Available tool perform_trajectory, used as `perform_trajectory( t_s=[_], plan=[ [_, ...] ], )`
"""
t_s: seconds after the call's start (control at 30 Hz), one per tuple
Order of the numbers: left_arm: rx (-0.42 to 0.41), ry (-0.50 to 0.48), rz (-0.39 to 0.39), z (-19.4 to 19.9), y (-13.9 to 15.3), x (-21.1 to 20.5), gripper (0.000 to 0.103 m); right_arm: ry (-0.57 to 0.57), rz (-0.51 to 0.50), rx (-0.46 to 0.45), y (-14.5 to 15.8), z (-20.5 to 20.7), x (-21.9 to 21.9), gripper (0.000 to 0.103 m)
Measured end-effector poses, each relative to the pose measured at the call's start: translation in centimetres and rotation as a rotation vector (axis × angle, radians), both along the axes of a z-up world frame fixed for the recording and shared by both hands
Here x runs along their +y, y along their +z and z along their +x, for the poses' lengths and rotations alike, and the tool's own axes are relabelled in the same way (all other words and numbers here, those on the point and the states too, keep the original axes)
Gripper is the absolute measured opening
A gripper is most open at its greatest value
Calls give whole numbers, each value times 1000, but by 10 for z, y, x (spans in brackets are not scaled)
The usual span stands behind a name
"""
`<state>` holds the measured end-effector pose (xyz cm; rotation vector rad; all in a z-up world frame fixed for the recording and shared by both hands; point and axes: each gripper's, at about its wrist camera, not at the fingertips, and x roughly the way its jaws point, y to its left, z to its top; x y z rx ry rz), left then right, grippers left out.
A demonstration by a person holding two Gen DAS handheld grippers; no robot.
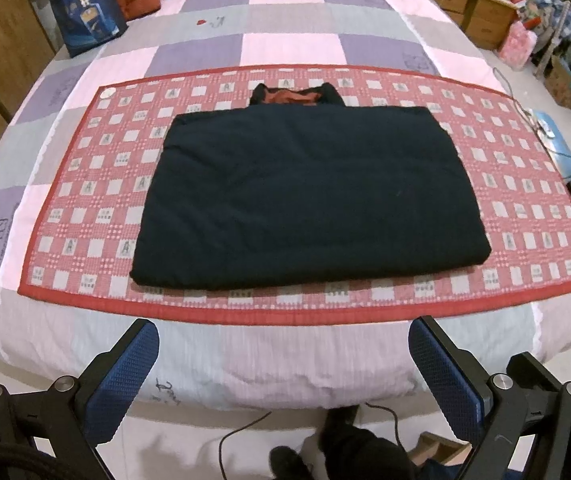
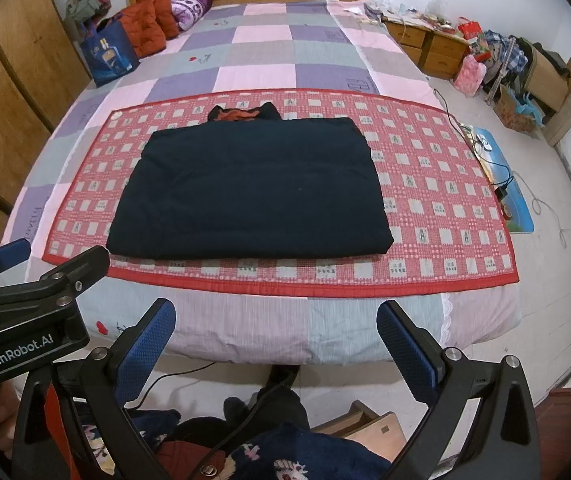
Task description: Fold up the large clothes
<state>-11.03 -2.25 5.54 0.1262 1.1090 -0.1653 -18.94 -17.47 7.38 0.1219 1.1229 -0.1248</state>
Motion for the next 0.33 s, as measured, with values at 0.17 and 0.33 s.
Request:
perform_trajectory(
  t_s=[0.17,0.33],
  plan=[
    [9,-12,-17,1,1,4,103,0,-3,0,1,1,1,102],
    [14,-22,-24,1,3,8,103,-3,0,2,1,1,1,102]
  ],
)
